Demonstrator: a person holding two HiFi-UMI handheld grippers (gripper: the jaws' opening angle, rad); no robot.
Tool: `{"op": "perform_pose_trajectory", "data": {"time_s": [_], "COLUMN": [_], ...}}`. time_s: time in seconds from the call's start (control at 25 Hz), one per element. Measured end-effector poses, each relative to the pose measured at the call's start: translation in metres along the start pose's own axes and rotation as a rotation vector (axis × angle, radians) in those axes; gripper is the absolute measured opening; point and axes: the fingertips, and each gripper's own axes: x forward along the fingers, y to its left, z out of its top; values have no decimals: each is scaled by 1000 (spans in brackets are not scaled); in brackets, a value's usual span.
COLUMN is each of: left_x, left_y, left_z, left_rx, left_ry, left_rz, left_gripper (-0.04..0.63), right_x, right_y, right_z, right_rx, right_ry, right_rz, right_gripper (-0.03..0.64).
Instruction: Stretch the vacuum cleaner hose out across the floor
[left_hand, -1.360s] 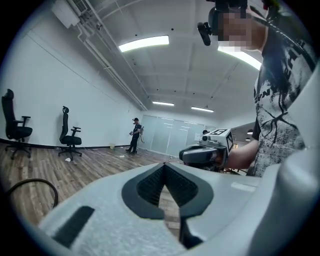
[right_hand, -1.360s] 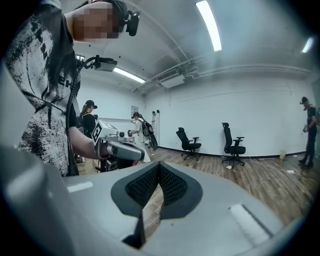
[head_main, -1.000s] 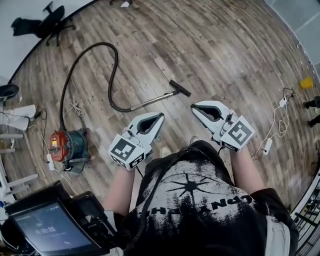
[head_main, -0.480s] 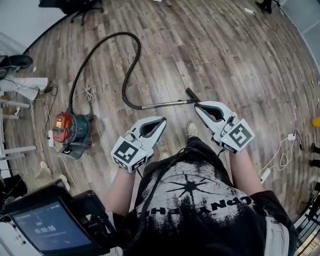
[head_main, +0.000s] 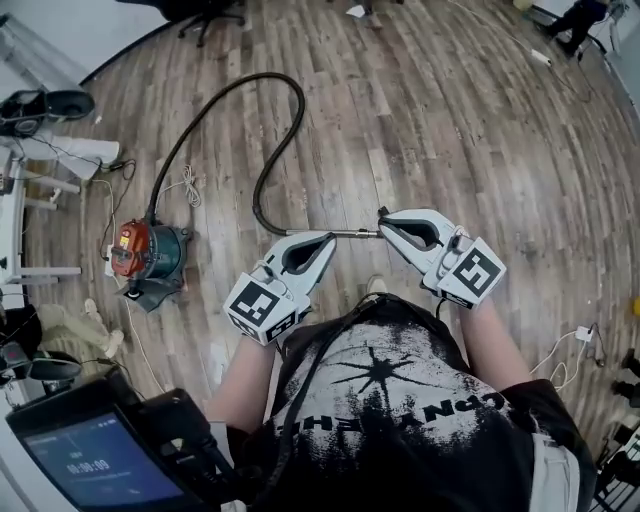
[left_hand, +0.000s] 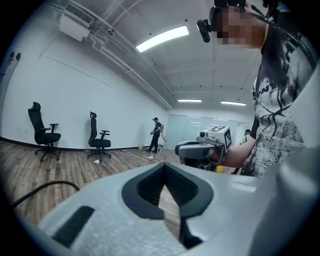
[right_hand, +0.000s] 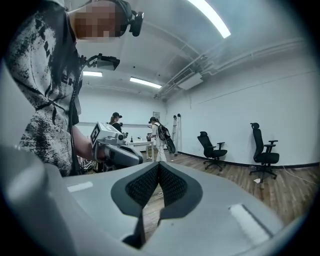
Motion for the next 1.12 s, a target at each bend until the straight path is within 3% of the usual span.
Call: {"op": "perform_pose_trajectory", "data": {"time_s": [0.2,0.44,0.64,0.84,1.12], "left_x": [47,65,49,34,-8], "left_y": [-2,12,38,84,170], "left_z": [14,11,10,17,10], "left_rx": [17,22,-2,-20,-38], "left_ry": [14,59,40,2,-29], "left_rz": [43,129,182,192,177], "left_gripper": [2,1,2,2,2], "right_x": [-28,-21,17,69,162], "right_y": [-42,-94,-90,-99,-98], "right_z": [-11,-19,-15,-10,-39], "right_rx": [41,85,63,48,37], "right_ry": [-17,-57,-36,9,183], "right_rz": [47,27,111,128,117], "right_gripper": [8,8,8,24,126]}}
